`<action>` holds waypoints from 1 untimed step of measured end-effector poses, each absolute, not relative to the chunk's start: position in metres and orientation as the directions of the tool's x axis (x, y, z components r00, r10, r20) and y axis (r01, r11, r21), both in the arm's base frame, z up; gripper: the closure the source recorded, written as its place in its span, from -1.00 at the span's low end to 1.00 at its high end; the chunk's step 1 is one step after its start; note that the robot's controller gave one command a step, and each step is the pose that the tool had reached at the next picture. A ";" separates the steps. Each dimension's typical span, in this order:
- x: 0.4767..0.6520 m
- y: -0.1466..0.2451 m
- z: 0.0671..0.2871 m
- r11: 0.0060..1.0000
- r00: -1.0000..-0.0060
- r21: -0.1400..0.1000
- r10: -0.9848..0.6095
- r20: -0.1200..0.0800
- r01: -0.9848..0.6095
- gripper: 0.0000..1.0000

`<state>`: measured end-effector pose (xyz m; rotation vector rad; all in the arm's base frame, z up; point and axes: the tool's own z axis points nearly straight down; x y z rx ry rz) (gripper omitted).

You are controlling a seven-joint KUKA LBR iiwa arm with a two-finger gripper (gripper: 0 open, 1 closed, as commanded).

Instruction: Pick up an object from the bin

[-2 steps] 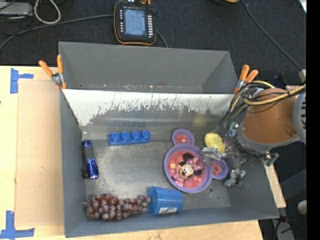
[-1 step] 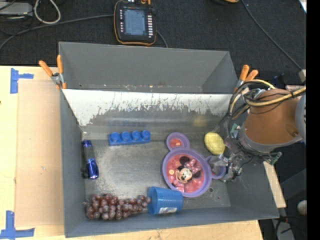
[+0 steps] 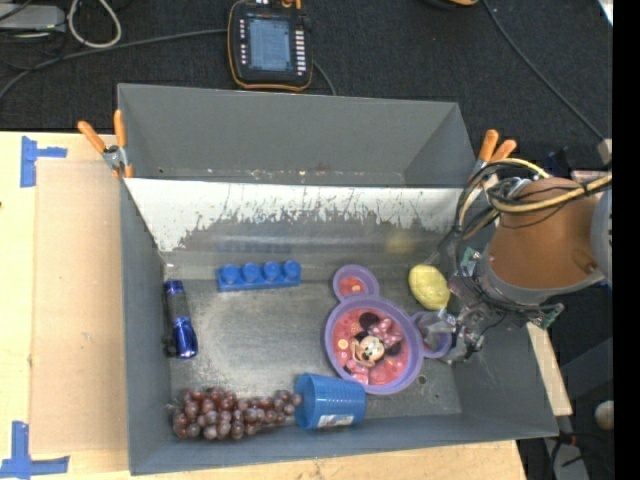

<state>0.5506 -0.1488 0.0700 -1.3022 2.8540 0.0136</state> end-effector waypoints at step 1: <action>0.547 -0.148 0.088 0.654 -0.654 0.015 -0.756 -0.002 -0.756 1.00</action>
Offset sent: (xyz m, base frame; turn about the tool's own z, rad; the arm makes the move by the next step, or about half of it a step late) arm -0.0020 0.0008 0.0706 -0.0039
